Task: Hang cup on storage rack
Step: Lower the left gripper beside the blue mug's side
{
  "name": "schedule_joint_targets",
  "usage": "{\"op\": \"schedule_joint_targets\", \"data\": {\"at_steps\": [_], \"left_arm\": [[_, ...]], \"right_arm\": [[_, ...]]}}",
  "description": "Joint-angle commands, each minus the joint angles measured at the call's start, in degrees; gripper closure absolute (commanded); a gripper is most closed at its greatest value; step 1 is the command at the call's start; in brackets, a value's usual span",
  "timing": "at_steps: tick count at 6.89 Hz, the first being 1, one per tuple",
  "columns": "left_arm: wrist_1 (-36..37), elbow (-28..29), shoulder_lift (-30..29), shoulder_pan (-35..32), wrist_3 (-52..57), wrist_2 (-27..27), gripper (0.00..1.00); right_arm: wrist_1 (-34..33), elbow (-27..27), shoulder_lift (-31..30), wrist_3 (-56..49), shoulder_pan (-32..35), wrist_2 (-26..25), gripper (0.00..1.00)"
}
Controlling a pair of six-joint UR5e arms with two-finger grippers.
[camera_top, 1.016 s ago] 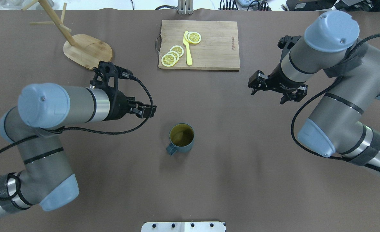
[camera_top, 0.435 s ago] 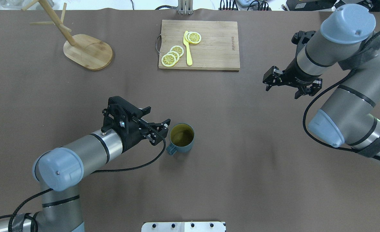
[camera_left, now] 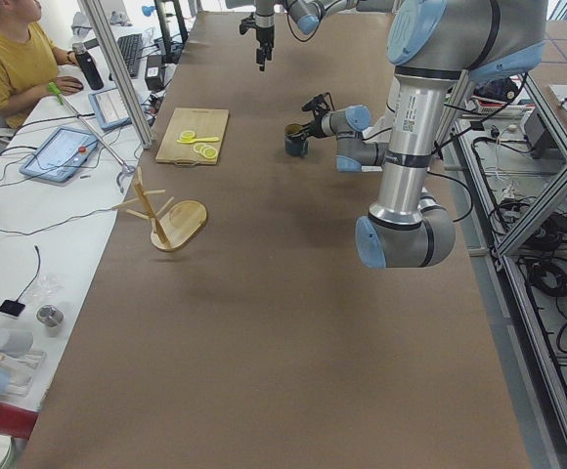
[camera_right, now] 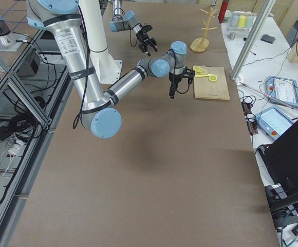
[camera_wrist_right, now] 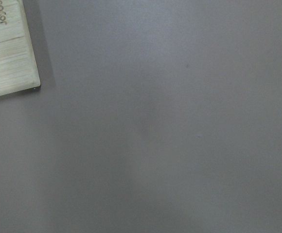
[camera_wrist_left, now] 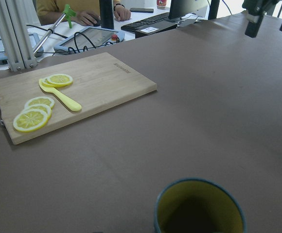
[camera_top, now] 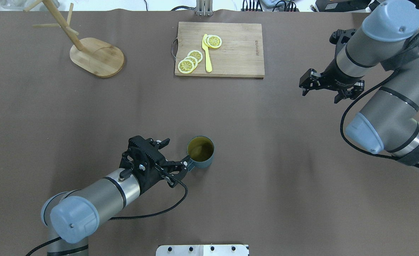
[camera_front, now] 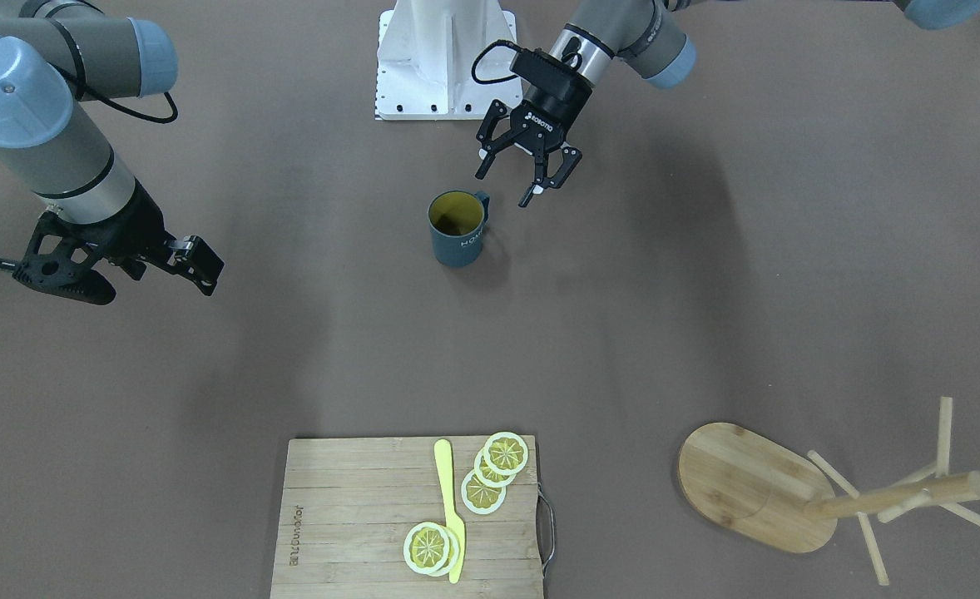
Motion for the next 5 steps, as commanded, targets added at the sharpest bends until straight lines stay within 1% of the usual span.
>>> {"op": "schedule_joint_targets", "data": {"at_steps": [1, 3, 4, 5], "left_arm": [[-0.7, 0.8, 0.2, 2.7, -0.2, -0.4, 0.22], [-1.5, 2.9, -0.5, 2.8, -0.1, -0.5, 0.23], [-1.3, 3.0, -0.7, 3.1, 0.2, -1.5, 0.24], [-1.5, 3.2, -0.8, 3.0, 0.5, -3.9, 0.25]], "right_arm": [[0.0, -0.3, -0.1, -0.5, 0.4, 0.0, 0.00], [0.0, -0.3, -0.5, -0.6, 0.5, 0.1, 0.00], [0.0, -0.4, -0.9, -0.8, 0.6, 0.1, 0.00], [0.0, -0.3, -1.4, -1.8, 0.9, 0.1, 0.00]]}}
